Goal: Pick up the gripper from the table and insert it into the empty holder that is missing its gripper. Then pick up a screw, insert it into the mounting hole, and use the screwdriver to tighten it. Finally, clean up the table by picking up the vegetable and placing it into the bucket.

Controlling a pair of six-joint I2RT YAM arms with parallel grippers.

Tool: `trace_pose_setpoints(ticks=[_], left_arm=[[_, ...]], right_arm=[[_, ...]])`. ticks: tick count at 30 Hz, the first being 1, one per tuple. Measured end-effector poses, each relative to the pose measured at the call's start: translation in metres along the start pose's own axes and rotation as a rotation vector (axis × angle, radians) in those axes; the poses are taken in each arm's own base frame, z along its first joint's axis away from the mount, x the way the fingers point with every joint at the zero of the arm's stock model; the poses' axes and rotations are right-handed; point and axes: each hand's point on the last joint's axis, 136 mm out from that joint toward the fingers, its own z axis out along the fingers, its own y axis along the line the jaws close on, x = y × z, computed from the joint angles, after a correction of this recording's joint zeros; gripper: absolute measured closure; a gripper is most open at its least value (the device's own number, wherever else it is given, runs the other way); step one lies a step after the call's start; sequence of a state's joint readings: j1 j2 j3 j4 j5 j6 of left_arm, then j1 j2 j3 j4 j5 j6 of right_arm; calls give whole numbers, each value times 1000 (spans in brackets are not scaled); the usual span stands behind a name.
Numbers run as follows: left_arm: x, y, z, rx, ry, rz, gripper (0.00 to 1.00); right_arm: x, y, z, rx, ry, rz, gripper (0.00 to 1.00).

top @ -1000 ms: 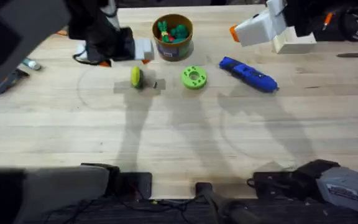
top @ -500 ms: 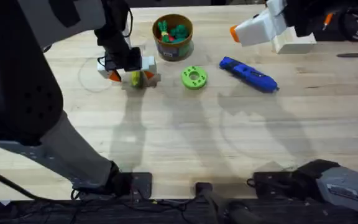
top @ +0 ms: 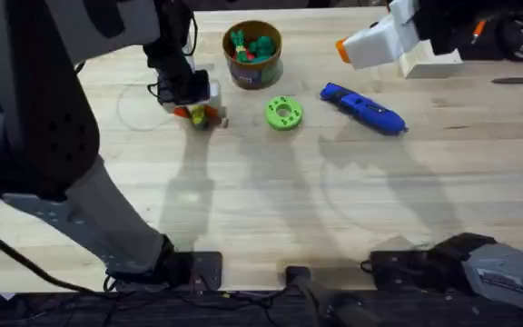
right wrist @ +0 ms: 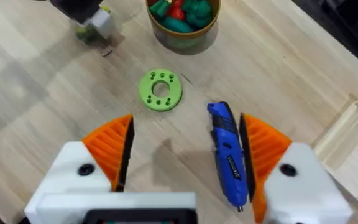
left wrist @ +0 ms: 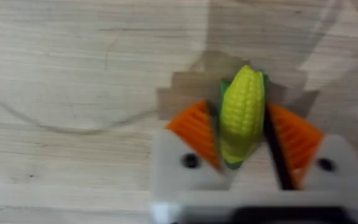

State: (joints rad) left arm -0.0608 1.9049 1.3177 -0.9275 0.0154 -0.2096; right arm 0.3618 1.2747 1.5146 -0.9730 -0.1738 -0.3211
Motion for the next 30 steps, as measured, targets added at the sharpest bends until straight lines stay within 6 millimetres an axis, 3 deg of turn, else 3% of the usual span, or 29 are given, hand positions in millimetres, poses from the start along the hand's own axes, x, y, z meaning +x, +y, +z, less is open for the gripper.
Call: trace_pose_setpoints(ticks=[3, 4, 10, 13, 17, 24, 27, 30], left_arm=[[-1, -1, -1, 1, -3, 5, 950], [-1, -1, -1, 1, -1, 6, 974], [8, 2, -9, -14, 46, 8, 971], [0, 0, -23, -10, 29, 9, 971], [-24, -6, -62, 12, -80, 10, 971], [-50, -14, -163, 73, -354, 18, 971], [-56, -22, -184, 107, -425, 38, 971], [-63, -38, -185, 134, -456, 72, 971]], right_arm=[[0, 0, 0, 0, 0, 0, 111], [0, 0, 0, 0, 0, 0, 111], [0, 0, 0, 0, 0, 0, 111], [0, 0, 0, 0, 0, 0, 112], [0, 0, 0, 0, 0, 0, 111], [0, 0, 0, 0, 0, 0, 111], [0, 0, 0, 0, 0, 0, 110], [0, 0, 0, 0, 0, 0, 111]])
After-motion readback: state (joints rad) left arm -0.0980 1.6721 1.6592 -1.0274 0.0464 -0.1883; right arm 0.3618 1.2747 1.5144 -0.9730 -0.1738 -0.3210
